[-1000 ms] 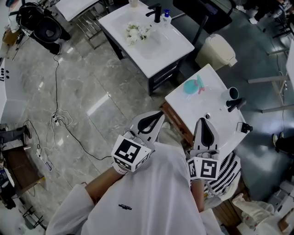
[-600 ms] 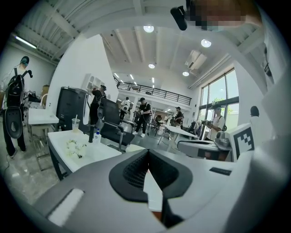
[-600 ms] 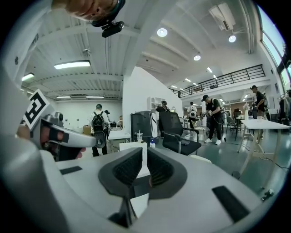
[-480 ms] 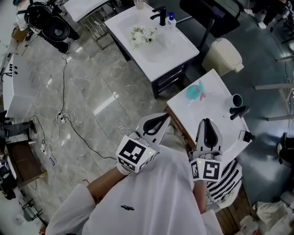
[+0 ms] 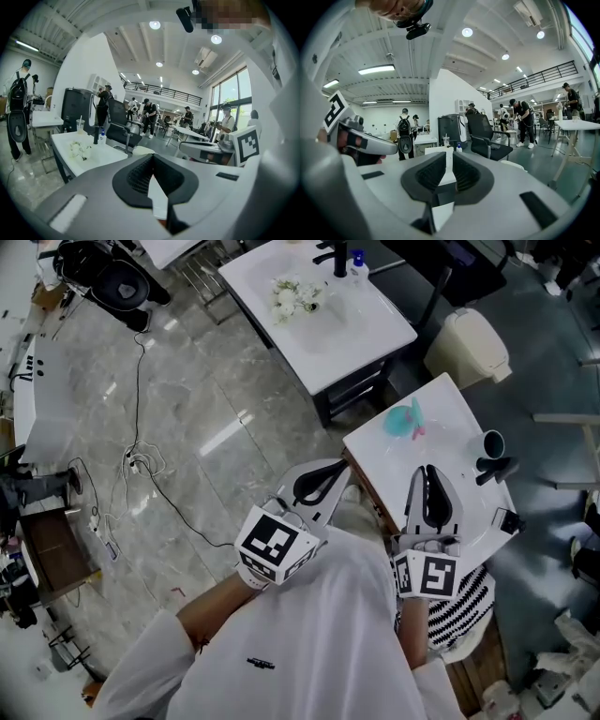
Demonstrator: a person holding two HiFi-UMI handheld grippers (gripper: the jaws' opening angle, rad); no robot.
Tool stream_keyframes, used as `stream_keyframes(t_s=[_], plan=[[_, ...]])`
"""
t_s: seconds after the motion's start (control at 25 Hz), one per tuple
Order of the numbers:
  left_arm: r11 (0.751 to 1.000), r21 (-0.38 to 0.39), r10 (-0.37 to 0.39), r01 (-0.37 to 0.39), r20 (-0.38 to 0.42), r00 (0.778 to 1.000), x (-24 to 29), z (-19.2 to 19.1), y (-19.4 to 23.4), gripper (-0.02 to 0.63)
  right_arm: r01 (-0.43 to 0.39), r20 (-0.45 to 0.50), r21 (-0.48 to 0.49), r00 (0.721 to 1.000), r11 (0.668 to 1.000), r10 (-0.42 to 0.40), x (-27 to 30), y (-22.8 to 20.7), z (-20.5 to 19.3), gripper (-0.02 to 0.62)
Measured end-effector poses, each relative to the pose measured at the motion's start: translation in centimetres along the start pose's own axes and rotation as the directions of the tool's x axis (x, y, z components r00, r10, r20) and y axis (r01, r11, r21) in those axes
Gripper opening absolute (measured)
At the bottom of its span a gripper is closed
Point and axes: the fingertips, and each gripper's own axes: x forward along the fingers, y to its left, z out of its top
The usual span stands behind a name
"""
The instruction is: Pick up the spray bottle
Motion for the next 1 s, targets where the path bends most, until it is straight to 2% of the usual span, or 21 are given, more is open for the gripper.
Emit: stream_keyframes(t_s=[0.04, 0.12, 0.36, 0.8, 1.0], plan=[[1.0, 0.0, 0.003, -0.003, -0.003, 1.0, 0.3, -0.1, 0.0, 0.005, -0.006, -0.005, 0.001, 1.0, 1.0, 0.006, 0.3, -0.2, -0.3, 0.013], [1.0, -0.001, 0.01, -0.01, -0.008, 1.0, 0.9, -0.4, -0.1, 0.005, -0.022, -0.016, 0.003, 1.0, 1.0, 0.022, 0.9, -0.5, -1.0, 0.077], [0.999, -0.004, 0.043, -0.043, -0.009, 0.999, 2.7, -0.8, 0.4, 0.005, -0.048, -0.032, -0.013, 0.998, 0.999, 0.048, 3.1, -1.9, -2.9, 0.125], [0.997, -0.027, 0.076, -0.077, -0.041, 0.996, 6.7, -2.0, 1.2, 0.005, -0.066, -0.059, 0.007, 0.996, 0.998, 0.066, 6.8, -4.8, -5.3, 0.18], [0.995, -0.04, 0.093, -0.095, -0.058, 0.994, 8.2, -2.9, 1.8, 0.005, -0.077, -0.098, -0.023, 0.992, 0.997, 0.075, 9.0, -5.3, -7.7, 0.187]])
